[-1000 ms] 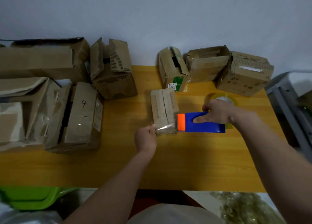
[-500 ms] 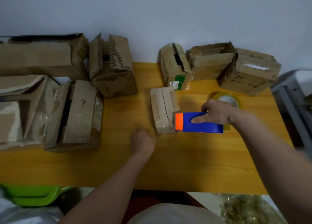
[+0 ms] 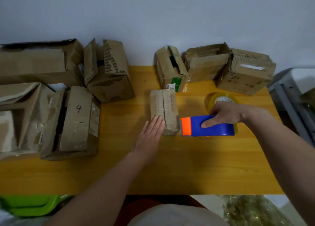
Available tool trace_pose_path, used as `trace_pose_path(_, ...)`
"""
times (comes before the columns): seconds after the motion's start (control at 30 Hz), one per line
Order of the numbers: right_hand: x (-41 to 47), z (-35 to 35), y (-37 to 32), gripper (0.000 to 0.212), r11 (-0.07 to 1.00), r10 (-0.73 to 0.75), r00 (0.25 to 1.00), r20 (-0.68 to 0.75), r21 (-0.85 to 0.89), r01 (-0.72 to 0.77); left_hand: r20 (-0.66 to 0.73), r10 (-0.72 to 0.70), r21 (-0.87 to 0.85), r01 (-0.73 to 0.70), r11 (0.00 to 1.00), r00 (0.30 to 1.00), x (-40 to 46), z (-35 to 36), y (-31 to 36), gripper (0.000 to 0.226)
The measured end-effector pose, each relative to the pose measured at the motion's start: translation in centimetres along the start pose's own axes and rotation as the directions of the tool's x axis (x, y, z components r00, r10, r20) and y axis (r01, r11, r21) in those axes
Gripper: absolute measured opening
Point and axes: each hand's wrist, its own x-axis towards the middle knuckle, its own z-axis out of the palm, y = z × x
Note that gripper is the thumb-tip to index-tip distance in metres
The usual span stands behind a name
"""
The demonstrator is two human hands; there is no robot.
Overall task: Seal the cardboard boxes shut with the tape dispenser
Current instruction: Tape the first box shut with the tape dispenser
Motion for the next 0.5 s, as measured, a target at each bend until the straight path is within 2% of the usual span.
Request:
trace_pose_path(0.27, -1.2, 0.1, 2.4, 0.033, 0.996, 0.04, 0.999, 0.025, 0.08, -0.042, 0.07, 0.044, 0.015, -0.045, 0.999, 0.997, -0.1, -0.7, -0.7, 0.119)
trace_pose_path(0.5, -0.2, 0.5, 1.9, 0.037, 0.993, 0.112, 0.993, -0.026, -0.019, -0.112, 0.047, 0.007, 0.033, -0.008, 0.999, 0.999, 0.5, -1.4, 0.7, 0.112)
